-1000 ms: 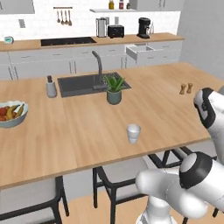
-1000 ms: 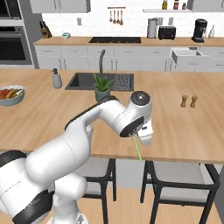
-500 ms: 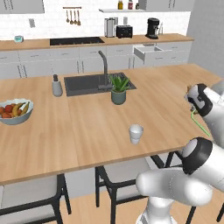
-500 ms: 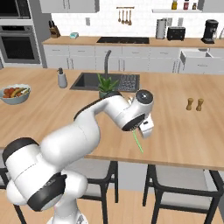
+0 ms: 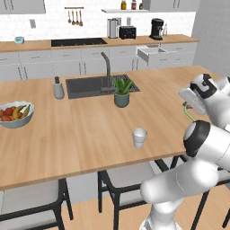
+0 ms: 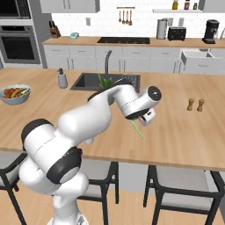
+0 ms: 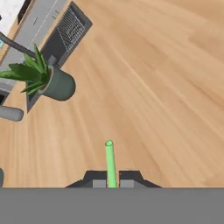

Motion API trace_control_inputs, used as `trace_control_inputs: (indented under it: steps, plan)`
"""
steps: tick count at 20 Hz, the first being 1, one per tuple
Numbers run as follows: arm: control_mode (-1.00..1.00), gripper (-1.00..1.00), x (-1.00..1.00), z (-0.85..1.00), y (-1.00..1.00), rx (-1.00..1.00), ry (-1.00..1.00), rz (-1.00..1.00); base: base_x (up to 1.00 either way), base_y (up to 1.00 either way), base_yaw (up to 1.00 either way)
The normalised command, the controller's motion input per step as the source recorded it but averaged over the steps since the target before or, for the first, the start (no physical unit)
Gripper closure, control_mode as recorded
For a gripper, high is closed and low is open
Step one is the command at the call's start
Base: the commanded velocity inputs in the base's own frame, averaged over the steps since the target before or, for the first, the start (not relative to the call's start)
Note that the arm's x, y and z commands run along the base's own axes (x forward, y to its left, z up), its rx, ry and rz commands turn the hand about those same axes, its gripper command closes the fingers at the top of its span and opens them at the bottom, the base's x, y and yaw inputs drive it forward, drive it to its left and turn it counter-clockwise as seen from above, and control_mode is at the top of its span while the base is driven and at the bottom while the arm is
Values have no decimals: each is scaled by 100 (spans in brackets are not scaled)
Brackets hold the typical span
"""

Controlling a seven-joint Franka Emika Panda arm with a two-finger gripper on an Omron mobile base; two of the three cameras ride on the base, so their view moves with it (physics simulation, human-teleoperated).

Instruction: Take a straw from the drawer in front and place it inside the glass cup on the dining counter.

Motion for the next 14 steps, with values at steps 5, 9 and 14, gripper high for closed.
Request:
trace_control_inputs:
  steps: [5,9,14]
  plan:
    - [-100,100,10,13,70,0,0,17,0,0,0]
    - [-100,100,0,12,66,0,-1,16,0,0,0]
    - [-100,100,0,1,56,0,-10,23,0,0,0]
